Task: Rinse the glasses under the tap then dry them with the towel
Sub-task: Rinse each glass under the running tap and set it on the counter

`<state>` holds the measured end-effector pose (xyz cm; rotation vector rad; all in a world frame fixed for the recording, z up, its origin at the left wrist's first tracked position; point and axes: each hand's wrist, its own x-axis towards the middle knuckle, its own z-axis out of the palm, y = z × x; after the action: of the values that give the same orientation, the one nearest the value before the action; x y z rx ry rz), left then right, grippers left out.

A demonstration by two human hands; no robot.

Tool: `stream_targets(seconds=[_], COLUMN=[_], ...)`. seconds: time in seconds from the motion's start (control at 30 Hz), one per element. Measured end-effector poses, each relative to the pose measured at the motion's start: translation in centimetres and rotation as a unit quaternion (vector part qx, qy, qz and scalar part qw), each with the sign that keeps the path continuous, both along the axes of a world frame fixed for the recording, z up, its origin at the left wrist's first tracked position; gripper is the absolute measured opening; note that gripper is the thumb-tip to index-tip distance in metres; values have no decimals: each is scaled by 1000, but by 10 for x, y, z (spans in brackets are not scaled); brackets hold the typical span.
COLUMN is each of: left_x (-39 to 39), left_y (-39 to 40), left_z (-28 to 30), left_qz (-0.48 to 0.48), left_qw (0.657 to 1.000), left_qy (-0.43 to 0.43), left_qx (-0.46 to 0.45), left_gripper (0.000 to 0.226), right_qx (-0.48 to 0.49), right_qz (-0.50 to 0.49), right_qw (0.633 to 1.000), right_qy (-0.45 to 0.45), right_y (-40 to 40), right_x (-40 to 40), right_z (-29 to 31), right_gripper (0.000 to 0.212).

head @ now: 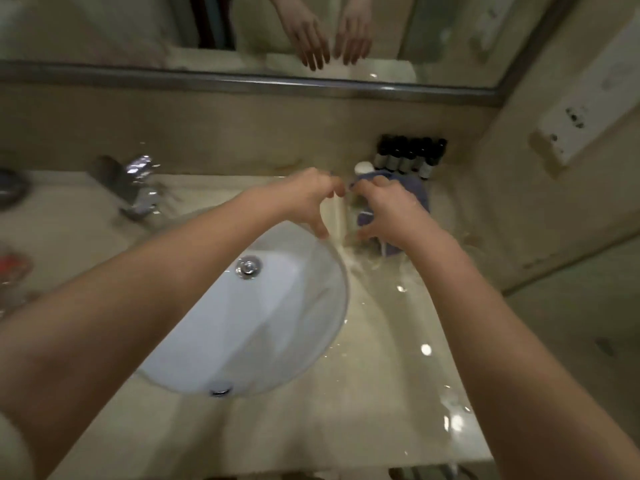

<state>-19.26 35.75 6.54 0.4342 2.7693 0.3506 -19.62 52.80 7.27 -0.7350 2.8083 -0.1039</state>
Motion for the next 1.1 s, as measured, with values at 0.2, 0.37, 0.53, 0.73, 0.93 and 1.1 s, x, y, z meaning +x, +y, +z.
stream_targets(seconds=[0.2,0.37,0.53,0.73,0.93,1.1], left_x=[75,156,225,260,257,252], left_y=[-166,-282,-358,-392,-376,-357], left_z=[5,5,-14,-41,-53,-63], left_qz=[139,226,291,312,280,266], left_qw=[990,973,955,948,957,957], left_qy=[-23,-46,-49,-63,-65,-84], left_qx=[-9,-30,-34,-15,-41,-82], left_gripper=[79,76,76,71,81,83], right_qx=[-19,-27,-35,-19,-8,-20], right_qz=[103,197,264,307,299,274], right_qw=[994,978,960,946,946,948], right_qy=[-38,-68,-92,-100,-124,-158], right_y=[-143,-260,-345,-401,-412,-405], right_x=[31,78,121,153,159,154], right_z=[1,-13,-31,-46,-59,-69], right_gripper=[76,77,78,79,80,79])
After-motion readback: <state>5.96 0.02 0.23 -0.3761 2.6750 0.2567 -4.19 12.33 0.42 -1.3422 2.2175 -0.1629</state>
